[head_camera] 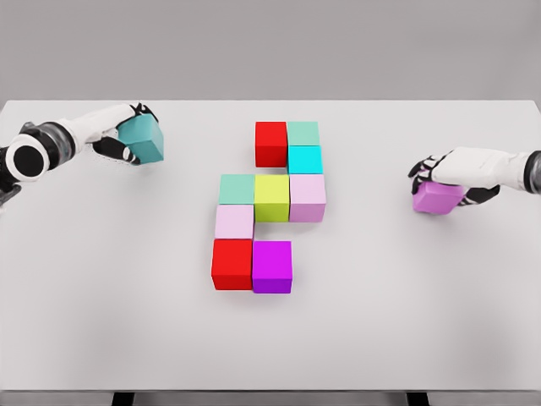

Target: Assemble the squares on the desktop into the number 2

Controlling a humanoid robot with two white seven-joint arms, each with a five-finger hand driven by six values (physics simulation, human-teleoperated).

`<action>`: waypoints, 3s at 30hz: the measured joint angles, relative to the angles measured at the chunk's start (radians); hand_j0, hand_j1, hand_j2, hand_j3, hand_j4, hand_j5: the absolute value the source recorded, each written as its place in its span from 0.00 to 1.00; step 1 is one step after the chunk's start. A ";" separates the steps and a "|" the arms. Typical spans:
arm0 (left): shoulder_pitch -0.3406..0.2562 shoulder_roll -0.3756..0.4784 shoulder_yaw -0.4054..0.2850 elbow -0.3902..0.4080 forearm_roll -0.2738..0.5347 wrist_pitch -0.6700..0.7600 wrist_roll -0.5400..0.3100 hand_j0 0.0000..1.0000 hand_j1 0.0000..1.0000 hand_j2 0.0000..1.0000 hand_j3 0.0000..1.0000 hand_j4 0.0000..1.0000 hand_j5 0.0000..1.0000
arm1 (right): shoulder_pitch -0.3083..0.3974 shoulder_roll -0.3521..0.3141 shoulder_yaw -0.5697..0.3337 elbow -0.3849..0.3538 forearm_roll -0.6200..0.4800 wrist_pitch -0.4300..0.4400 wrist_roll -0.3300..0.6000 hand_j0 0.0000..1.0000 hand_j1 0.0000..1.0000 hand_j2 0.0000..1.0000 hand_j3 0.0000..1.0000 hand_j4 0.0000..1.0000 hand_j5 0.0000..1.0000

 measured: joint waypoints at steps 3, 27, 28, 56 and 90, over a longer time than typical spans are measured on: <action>-0.030 -0.055 0.000 0.016 0.001 0.008 0.000 0.42 0.42 0.42 0.42 0.42 0.42 | -0.005 -0.002 -0.002 -0.010 -0.045 -0.002 -0.003 0.51 0.51 0.51 0.51 0.51 0.51; -0.084 -0.386 -0.003 0.260 -0.012 0.063 -0.001 0.43 0.43 0.43 0.43 0.43 0.43 | 0.026 -0.175 0.122 -0.450 -0.164 -0.002 -0.001 0.52 0.52 0.52 0.52 0.52 0.52; -0.083 -0.387 -0.004 0.260 -0.013 0.062 -0.002 0.44 0.44 0.44 0.44 0.44 0.44 | 0.025 -0.176 0.132 -0.458 -0.164 -0.001 -0.001 0.52 0.52 0.52 0.52 0.52 0.52; -0.081 -0.398 -0.020 0.263 -0.012 0.058 -0.002 0.59 0.59 0.59 0.59 0.59 0.59 | -0.061 -0.012 0.253 -0.417 -0.149 -0.003 -0.016 1.00 1.00 1.00 1.00 1.00 1.00; -0.086 -0.418 -0.019 0.283 -0.011 0.059 -0.001 0.87 0.87 0.87 0.87 0.87 0.87 | -0.066 -0.038 0.252 -0.478 -0.163 -0.001 -0.005 0.33 0.33 0.33 0.33 0.33 0.33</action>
